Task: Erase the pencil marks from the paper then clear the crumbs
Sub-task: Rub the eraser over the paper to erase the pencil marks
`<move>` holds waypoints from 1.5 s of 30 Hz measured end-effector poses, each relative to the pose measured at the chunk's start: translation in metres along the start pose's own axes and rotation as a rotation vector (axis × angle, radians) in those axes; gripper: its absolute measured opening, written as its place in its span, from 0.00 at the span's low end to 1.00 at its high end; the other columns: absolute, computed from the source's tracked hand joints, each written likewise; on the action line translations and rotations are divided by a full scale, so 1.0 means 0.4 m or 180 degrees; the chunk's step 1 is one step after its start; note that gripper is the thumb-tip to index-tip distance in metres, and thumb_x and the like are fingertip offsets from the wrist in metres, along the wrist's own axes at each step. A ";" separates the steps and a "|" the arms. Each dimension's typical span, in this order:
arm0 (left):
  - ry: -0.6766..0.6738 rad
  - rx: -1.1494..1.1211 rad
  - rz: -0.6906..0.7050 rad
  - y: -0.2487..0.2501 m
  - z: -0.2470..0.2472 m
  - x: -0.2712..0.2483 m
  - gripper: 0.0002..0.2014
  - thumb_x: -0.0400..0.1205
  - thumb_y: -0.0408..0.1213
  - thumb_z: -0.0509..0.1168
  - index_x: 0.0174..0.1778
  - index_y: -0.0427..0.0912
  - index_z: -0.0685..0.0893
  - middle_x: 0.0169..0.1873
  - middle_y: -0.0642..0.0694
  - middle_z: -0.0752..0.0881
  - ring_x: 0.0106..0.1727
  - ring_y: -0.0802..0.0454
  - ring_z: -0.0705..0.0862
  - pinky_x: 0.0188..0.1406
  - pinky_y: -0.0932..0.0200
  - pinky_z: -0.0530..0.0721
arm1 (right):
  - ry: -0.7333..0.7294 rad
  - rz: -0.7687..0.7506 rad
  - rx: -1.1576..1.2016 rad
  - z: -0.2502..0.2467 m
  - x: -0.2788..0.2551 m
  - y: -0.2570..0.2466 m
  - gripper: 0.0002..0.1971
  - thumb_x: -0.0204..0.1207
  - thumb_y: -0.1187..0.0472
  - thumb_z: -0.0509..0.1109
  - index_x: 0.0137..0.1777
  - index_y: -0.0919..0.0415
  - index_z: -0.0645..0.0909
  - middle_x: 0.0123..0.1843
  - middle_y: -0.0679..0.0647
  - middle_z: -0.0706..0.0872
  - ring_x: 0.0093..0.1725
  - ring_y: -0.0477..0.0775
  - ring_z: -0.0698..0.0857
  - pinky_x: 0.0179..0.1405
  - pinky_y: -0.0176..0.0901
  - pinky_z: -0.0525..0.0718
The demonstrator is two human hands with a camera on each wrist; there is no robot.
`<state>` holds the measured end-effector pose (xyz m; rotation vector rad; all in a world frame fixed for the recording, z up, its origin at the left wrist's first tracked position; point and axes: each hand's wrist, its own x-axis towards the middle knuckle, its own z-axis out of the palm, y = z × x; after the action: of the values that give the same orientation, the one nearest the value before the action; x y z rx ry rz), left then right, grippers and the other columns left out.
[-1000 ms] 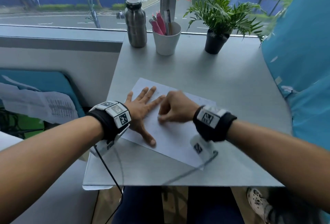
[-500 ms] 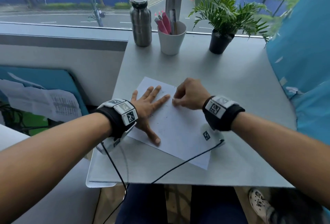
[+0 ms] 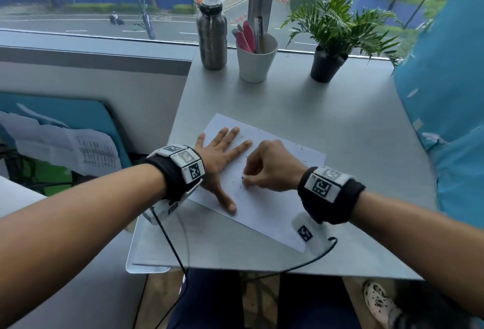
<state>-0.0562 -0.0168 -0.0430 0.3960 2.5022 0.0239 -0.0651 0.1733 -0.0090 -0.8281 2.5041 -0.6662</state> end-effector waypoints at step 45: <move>0.0232 0.0180 0.0141 -0.020 -0.010 -0.006 0.57 0.69 0.79 0.58 0.84 0.60 0.32 0.84 0.48 0.29 0.85 0.48 0.31 0.82 0.37 0.34 | 0.0338 0.0614 -0.0897 -0.081 -0.092 0.124 0.02 0.69 0.57 0.76 0.38 0.53 0.87 0.43 0.50 0.88 0.49 0.54 0.84 0.49 0.40 0.78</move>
<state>-0.0589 -0.0250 -0.0391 0.4818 2.5702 -0.0150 -0.0764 0.2419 -0.0021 -0.6452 2.7713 -0.3041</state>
